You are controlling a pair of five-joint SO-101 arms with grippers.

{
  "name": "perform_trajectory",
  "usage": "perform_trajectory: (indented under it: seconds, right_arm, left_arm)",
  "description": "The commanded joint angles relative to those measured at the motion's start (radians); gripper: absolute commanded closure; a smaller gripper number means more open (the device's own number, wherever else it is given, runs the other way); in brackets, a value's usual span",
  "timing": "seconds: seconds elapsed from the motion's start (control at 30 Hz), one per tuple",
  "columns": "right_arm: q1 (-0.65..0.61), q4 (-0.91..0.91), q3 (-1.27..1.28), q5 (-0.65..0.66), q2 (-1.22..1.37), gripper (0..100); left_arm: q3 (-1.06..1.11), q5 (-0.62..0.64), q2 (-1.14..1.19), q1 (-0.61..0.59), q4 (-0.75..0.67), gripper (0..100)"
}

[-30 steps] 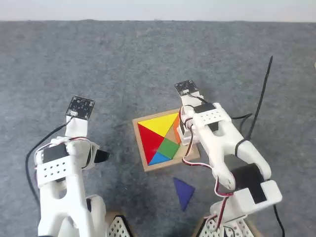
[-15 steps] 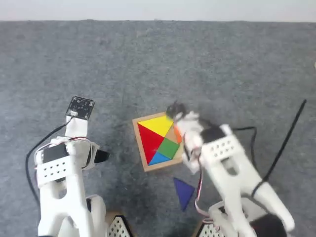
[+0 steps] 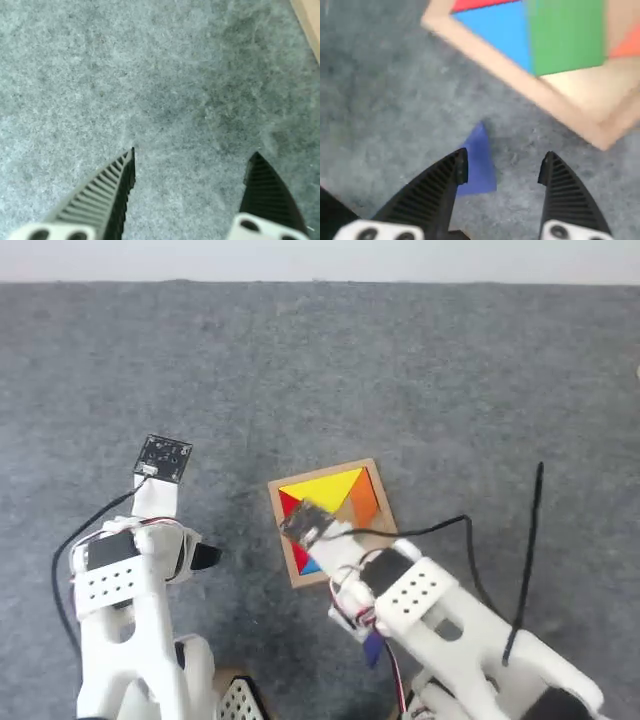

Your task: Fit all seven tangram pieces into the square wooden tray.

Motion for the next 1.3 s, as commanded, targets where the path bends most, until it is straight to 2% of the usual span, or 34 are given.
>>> perform_trajectory:
  seconds: [0.0,0.43,0.57,0.7,0.87,1.1,1.27]
  right_arm:
    - [-0.022,0.007,0.002,0.032,0.002,75.7]
    - [-0.03,0.007,0.031,0.035,0.004,76.8]
    - [-0.134,0.01,0.026,0.069,0.002,80.7]
    - [-0.206,0.016,0.006,0.014,0.004,79.2]
    - [-0.163,0.025,-0.005,0.015,0.061,79.3]
    - [-0.047,0.041,-0.104,0.052,0.328,79.3]
    - [0.021,0.067,-0.13,0.064,0.325,79.4]
  left_arm:
    - [-0.013,-0.003,-0.021,0.005,-0.005,67]
    - [-0.015,-0.003,-0.021,0.005,-0.005,67]
    - [-0.015,-0.003,-0.021,0.005,-0.005,67]
    - [-0.015,-0.003,-0.021,0.005,-0.005,67]
    - [-0.015,-0.003,-0.021,0.002,-0.006,67]
    - [-0.025,-0.003,-0.021,0.0,-0.005,67]
    - [-0.027,-0.003,-0.021,0.0,-0.003,67]
